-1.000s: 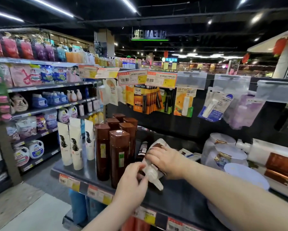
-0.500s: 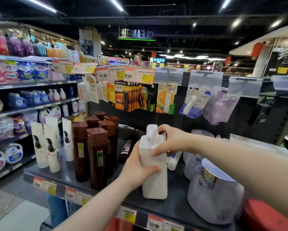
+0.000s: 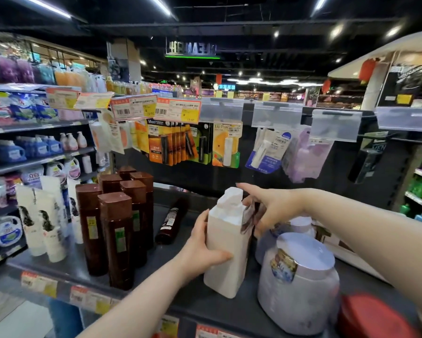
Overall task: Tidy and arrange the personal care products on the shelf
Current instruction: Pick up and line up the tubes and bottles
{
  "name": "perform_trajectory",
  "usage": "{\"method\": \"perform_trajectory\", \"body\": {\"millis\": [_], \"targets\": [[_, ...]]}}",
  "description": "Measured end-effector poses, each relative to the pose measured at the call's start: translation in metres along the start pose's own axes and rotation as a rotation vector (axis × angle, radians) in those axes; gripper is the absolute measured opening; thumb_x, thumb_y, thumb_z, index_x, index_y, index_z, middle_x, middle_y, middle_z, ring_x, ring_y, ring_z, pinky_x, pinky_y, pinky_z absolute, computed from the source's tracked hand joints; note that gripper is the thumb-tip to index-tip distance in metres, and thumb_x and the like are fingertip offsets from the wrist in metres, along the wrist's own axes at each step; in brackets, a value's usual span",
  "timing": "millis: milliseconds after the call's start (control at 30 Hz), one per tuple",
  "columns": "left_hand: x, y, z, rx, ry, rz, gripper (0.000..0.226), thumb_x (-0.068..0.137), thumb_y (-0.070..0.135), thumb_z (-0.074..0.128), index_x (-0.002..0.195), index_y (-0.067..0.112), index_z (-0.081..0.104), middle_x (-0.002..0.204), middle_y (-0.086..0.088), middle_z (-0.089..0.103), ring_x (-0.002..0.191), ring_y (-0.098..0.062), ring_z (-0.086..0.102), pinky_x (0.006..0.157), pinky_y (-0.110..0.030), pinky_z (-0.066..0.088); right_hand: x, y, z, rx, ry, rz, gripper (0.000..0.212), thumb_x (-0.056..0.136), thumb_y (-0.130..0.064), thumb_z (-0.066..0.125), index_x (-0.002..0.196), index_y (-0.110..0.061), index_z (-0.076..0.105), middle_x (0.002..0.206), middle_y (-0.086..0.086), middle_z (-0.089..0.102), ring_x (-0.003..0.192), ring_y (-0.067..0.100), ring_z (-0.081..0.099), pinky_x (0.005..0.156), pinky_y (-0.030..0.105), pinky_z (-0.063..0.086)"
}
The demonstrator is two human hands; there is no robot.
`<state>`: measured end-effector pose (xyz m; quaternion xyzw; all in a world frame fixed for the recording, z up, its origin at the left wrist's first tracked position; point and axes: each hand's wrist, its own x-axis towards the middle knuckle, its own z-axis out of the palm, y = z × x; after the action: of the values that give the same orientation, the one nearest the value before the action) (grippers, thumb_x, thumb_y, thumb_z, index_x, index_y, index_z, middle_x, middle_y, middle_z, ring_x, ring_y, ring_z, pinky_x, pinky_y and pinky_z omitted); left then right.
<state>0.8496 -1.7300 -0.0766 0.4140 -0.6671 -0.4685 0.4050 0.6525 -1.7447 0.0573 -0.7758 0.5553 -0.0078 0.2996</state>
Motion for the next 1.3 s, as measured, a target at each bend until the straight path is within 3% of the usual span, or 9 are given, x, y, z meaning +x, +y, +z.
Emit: {"method": "perform_trajectory", "body": {"millis": [133,333,567,667,767,867,967,1133,1300], "targets": [[-0.013,-0.012,0.024,0.252,0.219,0.01,0.111,0.035,0.057,0.077,0.125,0.047,0.013,0.129,0.014,0.033,0.118,-0.007,0.037,0.101,-0.034,0.038,0.005,0.001,0.002,-0.006,0.069,-0.096,0.114,0.072,-0.009,0.077,0.147,-0.038,-0.003,0.147,-0.009,0.035,0.12,0.009,0.044,0.092,0.024,0.044],[0.001,-0.004,0.003,0.204,-0.041,-0.074,0.099,0.054,0.032,0.074,0.128,0.046,0.01,0.117,0.015,0.05,0.111,-0.009,0.05,0.087,-0.026,0.046,0.009,0.002,0.0,0.003,0.068,-0.171,0.103,0.07,-0.019,0.08,0.146,-0.04,0.013,0.14,-0.013,0.042,0.126,0.009,0.041,0.1,0.029,0.038],[0.016,-0.002,0.017,-0.065,-0.151,-0.037,0.092,0.058,0.038,0.071,0.136,0.036,0.02,0.129,0.008,0.051,0.118,-0.006,0.049,0.098,-0.031,0.045,0.009,0.01,0.002,-0.042,0.05,-0.148,0.069,0.065,-0.02,0.084,0.114,-0.043,0.041,0.106,-0.018,0.06,0.103,0.004,0.057,0.078,0.016,0.046],[0.024,-0.005,0.027,-0.109,-0.064,-0.022,0.066,0.068,0.057,0.057,0.129,0.04,0.037,0.122,0.018,0.055,0.108,0.005,0.053,0.087,-0.017,0.046,0.006,0.017,-0.003,-0.033,0.024,-0.117,0.063,0.064,-0.022,0.084,0.103,-0.048,0.042,0.103,-0.017,0.061,0.098,0.003,0.058,0.074,0.015,0.047],[0.034,-0.012,0.026,-0.023,0.077,-0.007,0.05,0.07,0.068,0.047,0.111,0.04,0.056,0.112,0.011,0.065,0.104,-0.005,0.06,0.089,-0.03,0.048,0.007,0.025,0.0,-0.028,0.041,-0.126,0.06,0.066,-0.026,0.083,0.101,-0.048,0.039,0.101,-0.018,0.06,0.096,0.001,0.058,0.068,0.012,0.048],[0.04,-0.016,0.015,-0.069,0.28,-0.026,0.028,0.081,0.052,0.049,0.093,0.032,0.064,0.1,0.002,0.068,0.097,-0.017,0.063,0.089,-0.037,0.049,0.008,0.028,0.004,-0.009,0.086,-0.13,0.059,0.063,-0.033,0.083,0.1,-0.047,0.039,0.105,-0.017,0.057,0.102,0.004,0.058,0.072,0.014,0.049],[0.046,-0.025,0.002,0.145,0.448,-0.033,0.004,0.084,0.029,0.062,0.086,0.029,0.059,0.087,0.008,0.063,0.083,-0.008,0.059,0.075,-0.013,0.046,0.002,0.024,-0.001,-0.001,0.064,-0.114,0.062,0.065,-0.039,0.08,0.111,-0.05,0.04,0.104,-0.023,0.057,0.095,-0.002,0.058,0.065,0.01,0.048],[0.065,-0.03,-0.005,0.285,0.442,-0.1,0.014,0.081,0.023,0.065,0.094,0.02,0.062,0.096,0.001,0.065,0.092,-0.017,0.06,0.082,-0.026,0.047,-0.014,0.002,-0.026,0.02,0.253,-0.121,0.094,0.053,-0.072,0.058,0.138,-0.044,0.028,0.119,-0.023,0.045,0.108,0.002,0.049,0.081,0.016,0.042],[0.082,-0.031,0.001,0.503,0.2,-0.24,0.044,0.078,0.042,0.063,0.116,0.02,0.056,0.121,-0.003,0.059,0.112,-0.024,0.055,0.092,-0.034,0.046,-0.014,-0.038,-0.019,-0.04,0.594,-0.214,0.06,0.073,-0.064,0.04,0.121,-0.031,0.056,0.113,-0.014,0.058,0.106,0.003,0.053,0.085,0.016,0.036]]}}
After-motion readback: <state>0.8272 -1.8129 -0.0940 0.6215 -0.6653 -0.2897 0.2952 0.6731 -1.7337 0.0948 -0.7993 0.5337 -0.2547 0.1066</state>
